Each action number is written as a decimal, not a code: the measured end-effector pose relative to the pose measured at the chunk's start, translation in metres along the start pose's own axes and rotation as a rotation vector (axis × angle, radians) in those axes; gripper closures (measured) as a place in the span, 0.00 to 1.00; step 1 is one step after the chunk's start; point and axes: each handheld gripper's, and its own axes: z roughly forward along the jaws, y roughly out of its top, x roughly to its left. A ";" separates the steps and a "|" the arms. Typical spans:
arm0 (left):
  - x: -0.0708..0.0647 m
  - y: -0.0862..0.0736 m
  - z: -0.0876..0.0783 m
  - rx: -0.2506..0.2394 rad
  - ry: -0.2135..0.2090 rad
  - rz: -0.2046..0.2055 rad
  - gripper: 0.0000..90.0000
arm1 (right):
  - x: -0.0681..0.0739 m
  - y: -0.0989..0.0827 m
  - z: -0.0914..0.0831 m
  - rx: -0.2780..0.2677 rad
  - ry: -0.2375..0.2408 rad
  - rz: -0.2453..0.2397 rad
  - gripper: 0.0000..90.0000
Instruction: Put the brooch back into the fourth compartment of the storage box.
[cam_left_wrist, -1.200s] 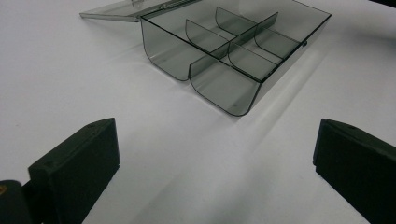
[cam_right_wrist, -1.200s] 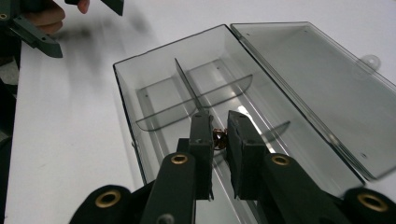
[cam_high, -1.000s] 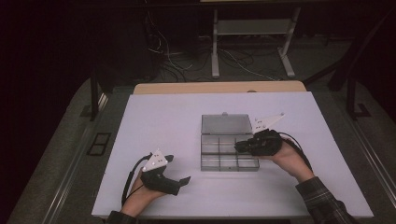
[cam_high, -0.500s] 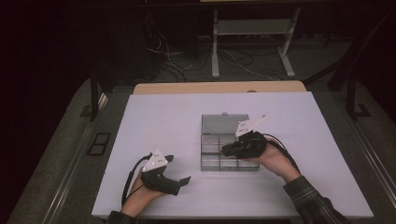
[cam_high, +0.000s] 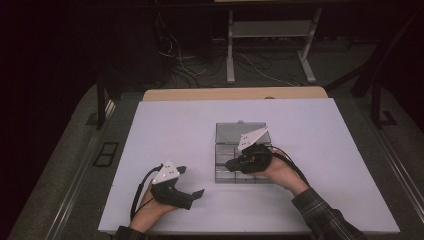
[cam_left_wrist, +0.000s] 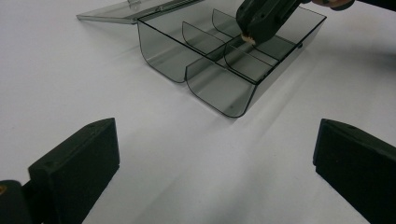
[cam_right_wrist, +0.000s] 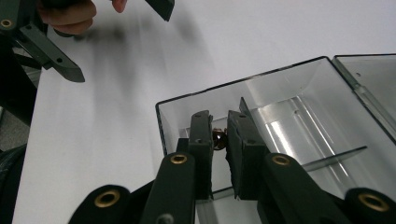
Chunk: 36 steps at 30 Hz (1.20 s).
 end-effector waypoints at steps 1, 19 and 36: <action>0.000 0.000 0.000 0.001 0.000 0.002 0.00 | 0.002 0.000 0.002 -0.004 0.008 0.018 0.88; 0.000 0.000 0.000 0.004 -0.002 0.000 0.00 | -0.004 -0.006 -0.005 -0.038 0.001 0.084 0.60; 0.001 0.005 0.006 0.010 0.003 0.010 0.00 | -0.022 -0.023 -0.043 -0.156 -0.059 0.152 0.47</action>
